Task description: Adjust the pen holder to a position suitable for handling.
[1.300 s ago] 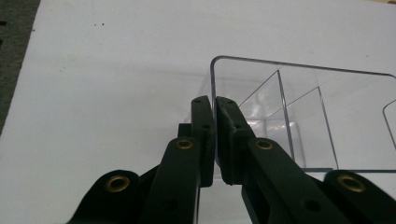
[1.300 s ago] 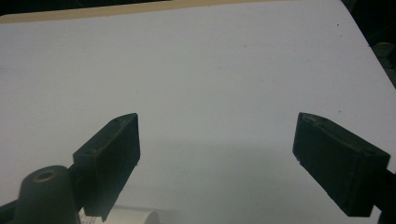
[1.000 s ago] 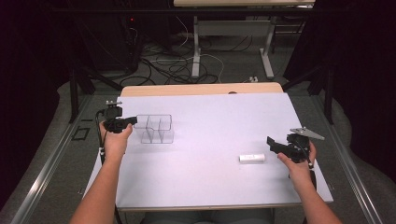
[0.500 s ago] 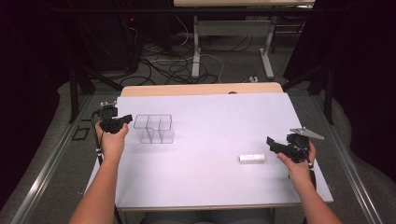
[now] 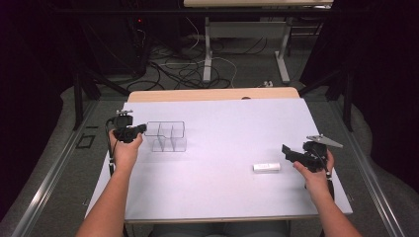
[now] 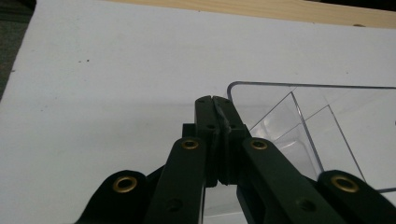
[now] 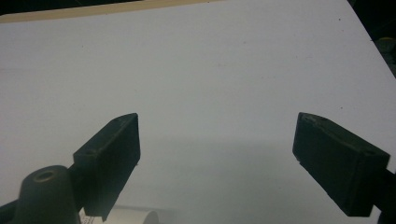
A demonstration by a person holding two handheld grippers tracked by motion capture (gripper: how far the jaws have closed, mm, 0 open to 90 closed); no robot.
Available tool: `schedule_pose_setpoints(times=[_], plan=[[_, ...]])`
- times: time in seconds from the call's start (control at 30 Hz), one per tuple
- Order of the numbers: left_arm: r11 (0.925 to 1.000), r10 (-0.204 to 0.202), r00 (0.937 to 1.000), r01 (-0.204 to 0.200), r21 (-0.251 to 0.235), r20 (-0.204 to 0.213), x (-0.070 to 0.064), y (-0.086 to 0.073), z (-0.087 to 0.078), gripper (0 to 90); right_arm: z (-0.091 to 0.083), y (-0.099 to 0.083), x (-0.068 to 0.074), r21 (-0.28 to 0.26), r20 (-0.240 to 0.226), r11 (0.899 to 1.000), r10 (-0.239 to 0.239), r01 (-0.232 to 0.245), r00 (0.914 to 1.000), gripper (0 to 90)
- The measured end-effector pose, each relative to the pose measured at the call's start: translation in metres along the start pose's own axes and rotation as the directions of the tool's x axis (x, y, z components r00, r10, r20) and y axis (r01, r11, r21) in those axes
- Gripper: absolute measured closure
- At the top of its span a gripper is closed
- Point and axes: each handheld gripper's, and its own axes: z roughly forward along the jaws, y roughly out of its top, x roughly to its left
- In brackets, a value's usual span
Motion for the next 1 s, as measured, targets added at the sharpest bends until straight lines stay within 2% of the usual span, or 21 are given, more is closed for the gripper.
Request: schedule_pose_setpoints(times=[0.1,0.4,0.6,0.9,0.93,1.0], plan=[[0.9998,0.016,0.9997,-0.017,0.006,0.017,-0.008,-0.001,0.001,90.0,0.0,0.0,0.0,0.001,0.0,1.0,0.0,0.0,1.0,14.5],[0.9999,0.011,0.9977,-0.011,-0.006,0.067,-0.036,-0.009,0.006,90.0,0.0,0.0,-0.001,-0.001,0.002,1.0,-0.003,0.003,1.0,14.5],[0.9997,0.014,0.9963,-0.012,-0.023,0.085,-0.053,-0.011,0.011,90.0,0.001,0.0,0.0,0.001,-0.001,1.0,-0.002,0.002,1.0,14.5],[0.999,0.041,0.9891,-0.038,-0.023,0.142,-0.082,-0.012,0.022,90.0,0.001,0.0,0.0,0.003,-0.002,1.0,-0.002,0.002,1.0,14.5],[0.9988,0.049,0.9875,-0.048,-0.009,0.15,-0.086,-0.011,0.022,90.0,0.001,0.0,0.0,0.002,-0.003,1.0,-0.003,0.003,1.0,14.5],[0.9977,0.068,0.9859,-0.066,-0.018,0.153,-0.095,-0.012,0.026,90.0,0.001,0.001,0.0,0.001,-0.004,1.0,-0.004,0.004,1.0,14.5]])
